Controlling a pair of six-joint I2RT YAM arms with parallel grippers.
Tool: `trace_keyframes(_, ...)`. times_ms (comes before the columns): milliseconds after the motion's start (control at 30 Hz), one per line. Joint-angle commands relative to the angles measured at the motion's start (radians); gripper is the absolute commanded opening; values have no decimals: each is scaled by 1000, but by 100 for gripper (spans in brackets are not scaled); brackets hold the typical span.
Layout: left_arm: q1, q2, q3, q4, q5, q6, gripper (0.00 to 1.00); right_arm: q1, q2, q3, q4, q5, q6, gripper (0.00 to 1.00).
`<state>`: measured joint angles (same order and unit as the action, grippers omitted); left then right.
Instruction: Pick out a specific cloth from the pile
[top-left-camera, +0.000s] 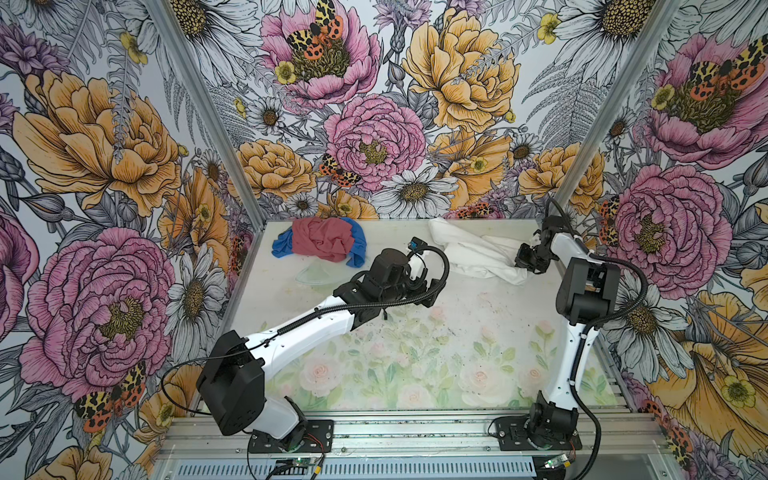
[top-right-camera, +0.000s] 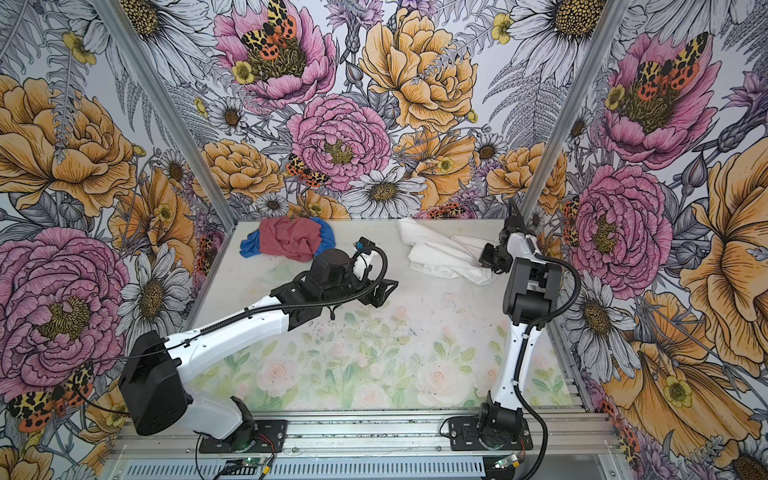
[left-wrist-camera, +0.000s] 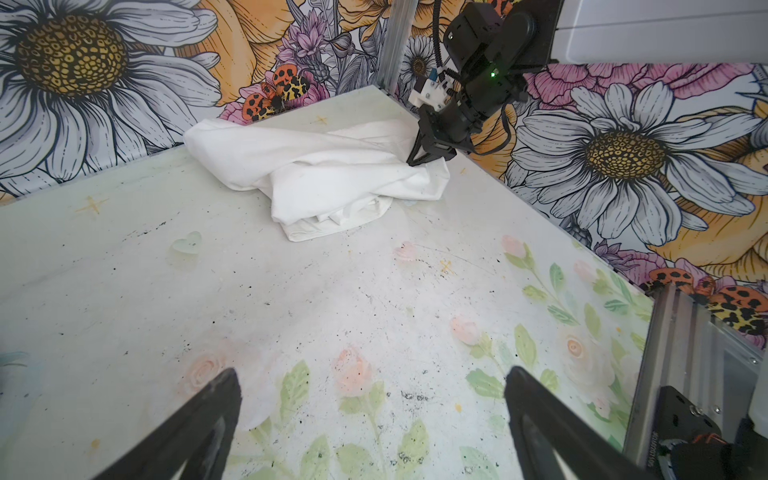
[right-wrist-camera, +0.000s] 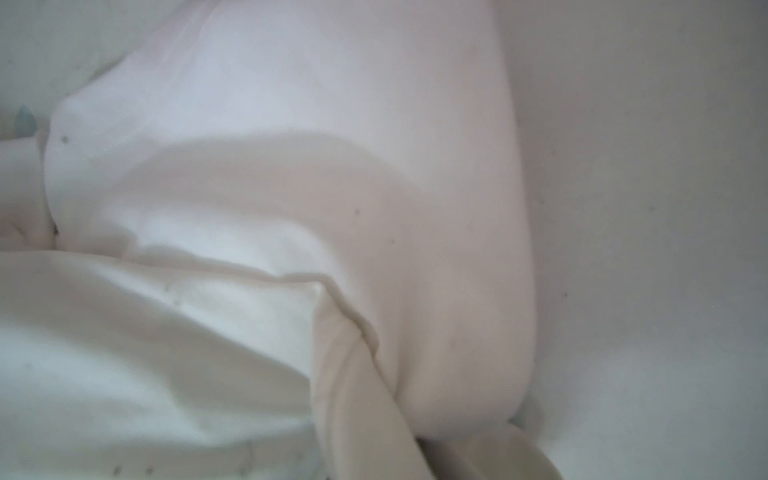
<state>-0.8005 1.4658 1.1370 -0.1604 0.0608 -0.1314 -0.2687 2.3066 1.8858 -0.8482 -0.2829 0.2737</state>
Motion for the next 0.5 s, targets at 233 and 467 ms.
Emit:
trace_keyframes(233,35,-71,-77,19,-27,-9,99,50,-186,178,-130,486,-191,0)
trace_keyframes(467,40,-70,-91,38,-9,-28,99,179,-136,386,-213,673,-274,0)
